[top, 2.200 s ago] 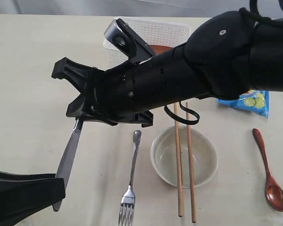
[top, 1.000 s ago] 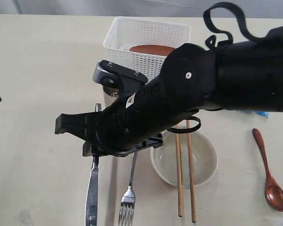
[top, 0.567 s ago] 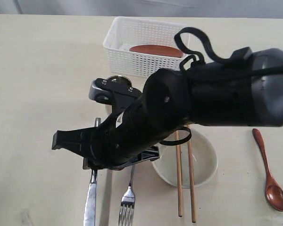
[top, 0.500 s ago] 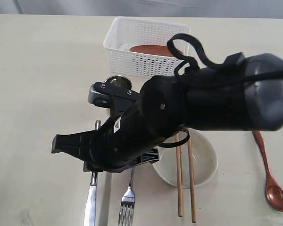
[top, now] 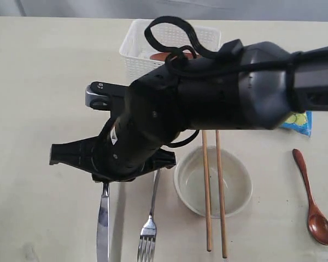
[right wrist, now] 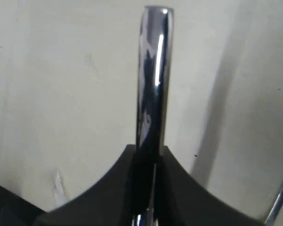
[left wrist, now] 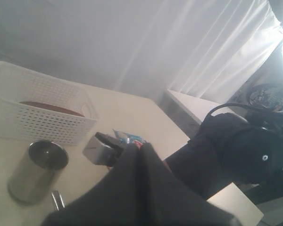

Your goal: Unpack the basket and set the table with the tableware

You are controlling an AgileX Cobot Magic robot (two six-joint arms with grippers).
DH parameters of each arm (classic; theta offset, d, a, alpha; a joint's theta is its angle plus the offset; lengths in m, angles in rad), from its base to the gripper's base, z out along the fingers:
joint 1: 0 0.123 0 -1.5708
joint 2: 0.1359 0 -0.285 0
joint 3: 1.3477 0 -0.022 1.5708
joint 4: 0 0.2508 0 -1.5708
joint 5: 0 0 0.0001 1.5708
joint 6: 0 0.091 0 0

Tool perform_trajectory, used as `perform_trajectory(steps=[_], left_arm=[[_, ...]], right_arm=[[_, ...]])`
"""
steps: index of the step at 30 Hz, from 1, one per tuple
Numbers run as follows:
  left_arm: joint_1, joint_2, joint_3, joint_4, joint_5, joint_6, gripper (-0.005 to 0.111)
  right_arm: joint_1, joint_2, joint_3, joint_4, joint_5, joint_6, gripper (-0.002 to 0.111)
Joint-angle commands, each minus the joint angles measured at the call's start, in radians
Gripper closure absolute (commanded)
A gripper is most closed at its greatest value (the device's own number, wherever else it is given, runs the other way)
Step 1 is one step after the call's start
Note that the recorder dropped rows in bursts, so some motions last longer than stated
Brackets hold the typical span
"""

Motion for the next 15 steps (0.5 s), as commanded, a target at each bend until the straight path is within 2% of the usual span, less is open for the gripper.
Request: perform_trajectory(steps=[1, 15], left_arm=[[0.001, -0.004, -0.006, 0.005, -0.003, 0.003, 0.107], [0.001, -0.004, -0.006, 0.005, -0.003, 0.003, 0.107]], right_arm=[[0.004, 0.018, -0.013, -0.034, 0.039, 0.055, 0.109], [0.004, 0.055, -0.015, -0.142, 0.067, 0.173, 0.109]])
